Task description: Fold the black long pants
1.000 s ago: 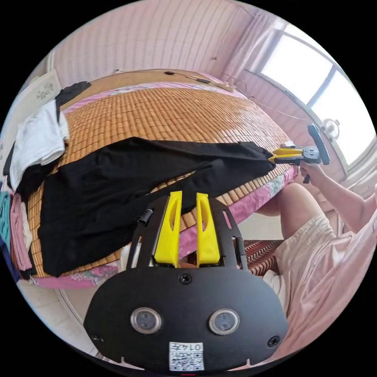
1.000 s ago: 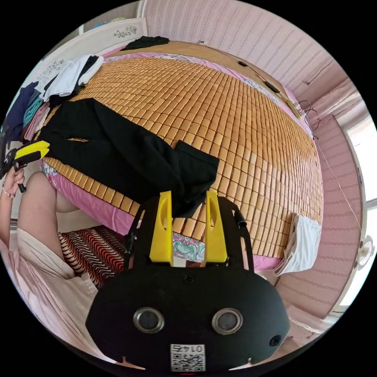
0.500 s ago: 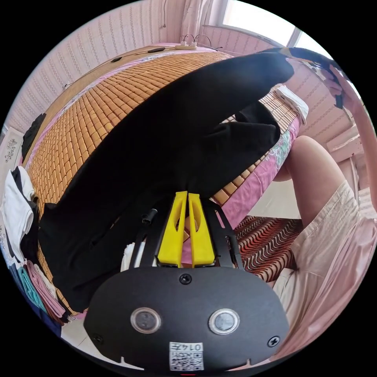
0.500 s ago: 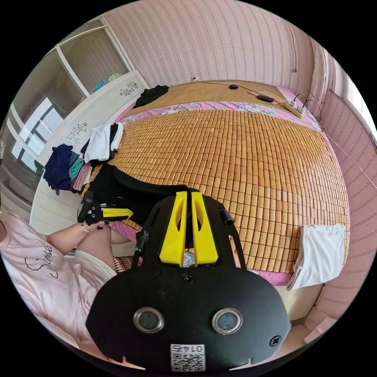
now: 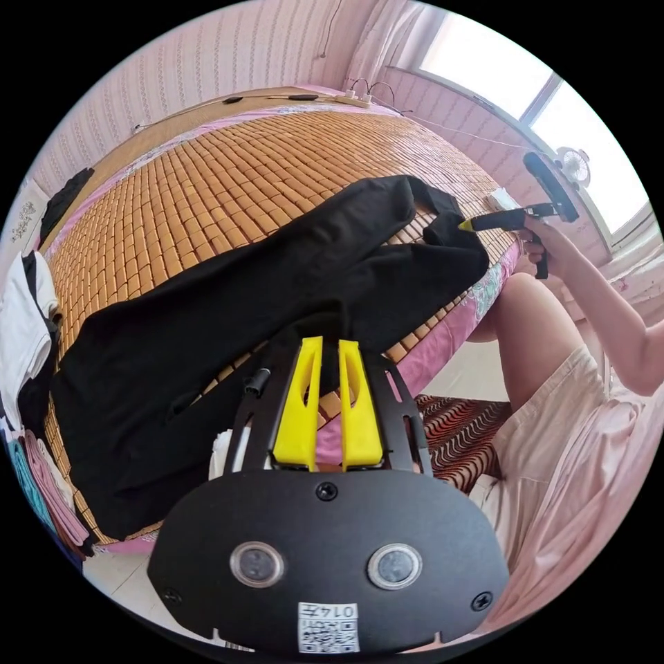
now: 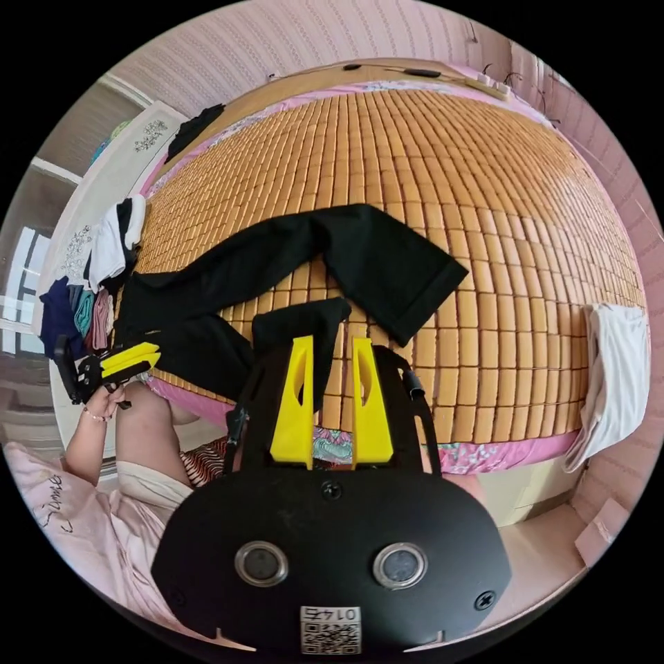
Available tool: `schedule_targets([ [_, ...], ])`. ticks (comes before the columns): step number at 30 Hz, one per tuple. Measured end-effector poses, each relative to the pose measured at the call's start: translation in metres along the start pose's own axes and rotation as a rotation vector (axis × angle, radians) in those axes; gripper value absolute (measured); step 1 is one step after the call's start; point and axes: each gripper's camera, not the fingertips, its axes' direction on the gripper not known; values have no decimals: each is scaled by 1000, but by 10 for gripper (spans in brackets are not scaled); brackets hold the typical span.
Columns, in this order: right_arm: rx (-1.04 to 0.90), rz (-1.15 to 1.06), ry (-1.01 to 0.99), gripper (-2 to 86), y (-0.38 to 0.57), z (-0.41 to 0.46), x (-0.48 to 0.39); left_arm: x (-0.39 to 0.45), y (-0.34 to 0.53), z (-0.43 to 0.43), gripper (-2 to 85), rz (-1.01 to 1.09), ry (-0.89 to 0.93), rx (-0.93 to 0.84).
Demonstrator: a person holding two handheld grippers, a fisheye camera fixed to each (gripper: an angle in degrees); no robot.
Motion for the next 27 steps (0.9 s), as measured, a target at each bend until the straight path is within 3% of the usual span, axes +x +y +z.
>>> schedule_targets([
  [1,41,29,-40,15,5,-5,6,2,-1,5,48,1,-31,5],
  [7,430,62,-105,6,68,-122,9,11,-2,-8,-4,43,5,42],
  [13,211,208,104,17,106,-95,46,6,7,-19,-3,11,71,50],
  [17,203,226,192,17,92,-84,50,2,8,-33,18,-6,53,54],
  [22,206,44,259,0,12,-53,14,-29,-7,-42,25,-138,-123,114],
  [27,149,12,396,-7,-49,-14,11,-65,-29,-14,19,-277,-239,61],
])
